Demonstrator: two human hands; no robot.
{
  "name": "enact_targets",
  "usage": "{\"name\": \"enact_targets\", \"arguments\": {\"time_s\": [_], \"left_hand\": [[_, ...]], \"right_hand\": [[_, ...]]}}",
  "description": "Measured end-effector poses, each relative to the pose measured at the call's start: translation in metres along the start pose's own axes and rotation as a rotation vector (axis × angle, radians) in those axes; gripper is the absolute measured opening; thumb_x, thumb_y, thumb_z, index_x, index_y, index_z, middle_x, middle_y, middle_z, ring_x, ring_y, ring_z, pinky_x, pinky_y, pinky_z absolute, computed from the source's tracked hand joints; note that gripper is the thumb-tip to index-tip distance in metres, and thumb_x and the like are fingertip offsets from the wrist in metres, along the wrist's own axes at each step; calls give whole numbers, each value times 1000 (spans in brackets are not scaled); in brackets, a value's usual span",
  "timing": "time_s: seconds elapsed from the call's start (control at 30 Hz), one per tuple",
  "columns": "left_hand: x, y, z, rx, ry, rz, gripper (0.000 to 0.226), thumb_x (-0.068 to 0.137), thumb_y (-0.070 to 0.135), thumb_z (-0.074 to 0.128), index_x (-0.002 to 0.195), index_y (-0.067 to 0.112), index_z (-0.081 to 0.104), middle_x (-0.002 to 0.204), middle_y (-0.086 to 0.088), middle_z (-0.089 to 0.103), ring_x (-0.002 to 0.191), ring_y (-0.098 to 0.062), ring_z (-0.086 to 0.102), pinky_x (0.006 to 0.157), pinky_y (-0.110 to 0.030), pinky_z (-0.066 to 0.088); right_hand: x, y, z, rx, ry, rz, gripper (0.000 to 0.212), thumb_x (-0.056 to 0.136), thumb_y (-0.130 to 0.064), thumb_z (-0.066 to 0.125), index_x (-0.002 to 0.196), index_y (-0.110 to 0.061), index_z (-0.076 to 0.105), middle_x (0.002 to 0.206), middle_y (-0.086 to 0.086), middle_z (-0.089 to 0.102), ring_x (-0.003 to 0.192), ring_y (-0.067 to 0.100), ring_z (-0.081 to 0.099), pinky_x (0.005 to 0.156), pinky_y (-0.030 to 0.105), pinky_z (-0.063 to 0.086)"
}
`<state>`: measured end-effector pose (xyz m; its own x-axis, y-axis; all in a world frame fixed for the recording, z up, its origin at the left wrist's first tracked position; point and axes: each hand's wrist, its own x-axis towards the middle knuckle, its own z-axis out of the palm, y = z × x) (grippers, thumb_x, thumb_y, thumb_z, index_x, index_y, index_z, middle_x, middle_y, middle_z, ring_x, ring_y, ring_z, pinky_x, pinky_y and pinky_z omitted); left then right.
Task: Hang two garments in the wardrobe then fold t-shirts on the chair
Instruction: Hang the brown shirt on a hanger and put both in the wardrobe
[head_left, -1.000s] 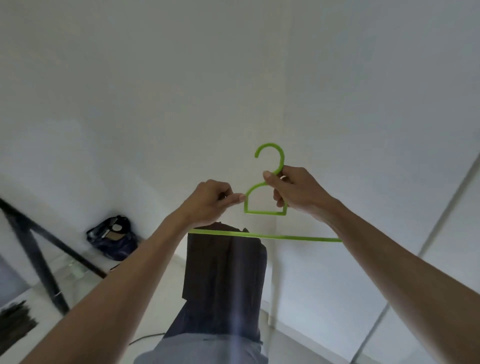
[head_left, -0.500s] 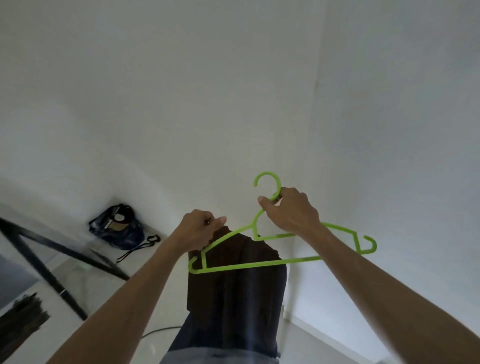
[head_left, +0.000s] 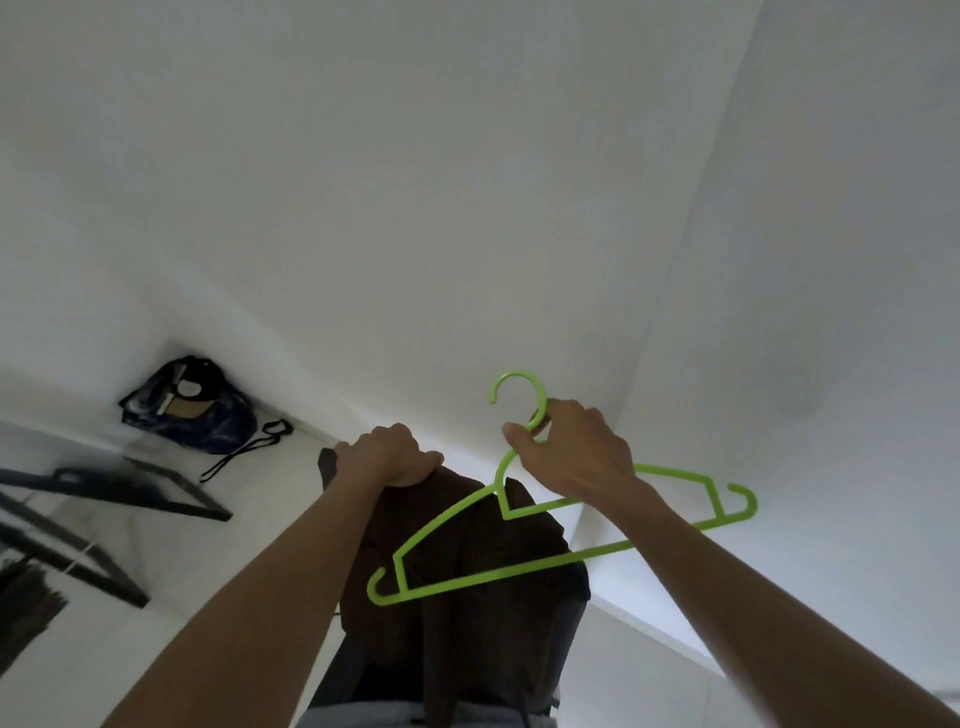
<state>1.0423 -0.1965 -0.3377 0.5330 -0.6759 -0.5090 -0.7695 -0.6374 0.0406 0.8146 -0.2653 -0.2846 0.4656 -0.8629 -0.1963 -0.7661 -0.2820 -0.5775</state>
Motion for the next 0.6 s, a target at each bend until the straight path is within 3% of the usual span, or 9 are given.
{"name": "enact_targets", "arguments": {"time_s": [0.1, 0.17, 0.23, 0.3, 0.37, 0.47, 0.6], "left_hand": [[5, 13, -2, -30, 0, -35, 29, 87, 38, 54, 101, 15, 43, 107, -6, 49, 113, -34, 54, 107, -51, 37], [6, 19, -5, -57, 17, 3, 18, 89, 27, 51, 95, 12, 44, 103, -9, 52, 104, -32, 55, 105, -51, 38], [1, 18, -11, -192, 50, 60, 21, 91, 25, 51, 78, 10, 46, 95, -14, 59, 89, -31, 56, 95, -46, 45], [-16, 11, -24, -507, 65, 84, 32, 97, 23, 52, 71, 3, 53, 82, -16, 61, 82, -33, 60, 77, -38, 50], [-43, 4, -38, -894, 12, 113, 33, 101, 20, 52, 87, -7, 65, 89, -24, 68, 88, -39, 67, 81, -43, 57], [-95, -9, -57, -1296, -131, 203, 32, 104, 18, 49, 104, -8, 68, 105, -27, 71, 97, -36, 70, 91, -46, 57], [-167, -34, -84, -1402, -200, 433, 35, 101, 24, 52, 112, -5, 69, 107, -23, 73, 101, -35, 71, 85, -41, 59]], "right_hand": [[5, 3, 3, -3, -5, 25, 41, 91, -62, 52, 97, -23, 63, 85, -10, 58, 83, 19, 57, 71, 34, 40], [4, 5, -1, -7, 11, 38, 41, 91, -62, 52, 97, -24, 63, 88, -8, 58, 85, 19, 56, 71, 34, 40], [0, 4, -6, -6, 27, 51, 40, 91, -62, 52, 97, -24, 63, 89, -8, 58, 87, 19, 56, 72, 34, 40], [-8, -2, -12, -8, 47, 48, 39, 91, -61, 53, 97, -23, 63, 87, -10, 57, 87, 20, 56, 72, 35, 40], [-19, -10, -18, -8, 54, 39, 39, 91, -60, 53, 98, -23, 63, 85, -12, 55, 88, 19, 53, 72, 35, 39], [-39, -30, -24, 12, 27, 34, 45, 89, -63, 54, 110, -24, 62, 94, -8, 57, 95, 20, 51, 76, 36, 39], [-86, -66, -29, 91, 31, -46, 63, 87, -62, 62, 135, -24, 51, 107, -1, 63, 109, 25, 59, 91, 40, 47]]}}
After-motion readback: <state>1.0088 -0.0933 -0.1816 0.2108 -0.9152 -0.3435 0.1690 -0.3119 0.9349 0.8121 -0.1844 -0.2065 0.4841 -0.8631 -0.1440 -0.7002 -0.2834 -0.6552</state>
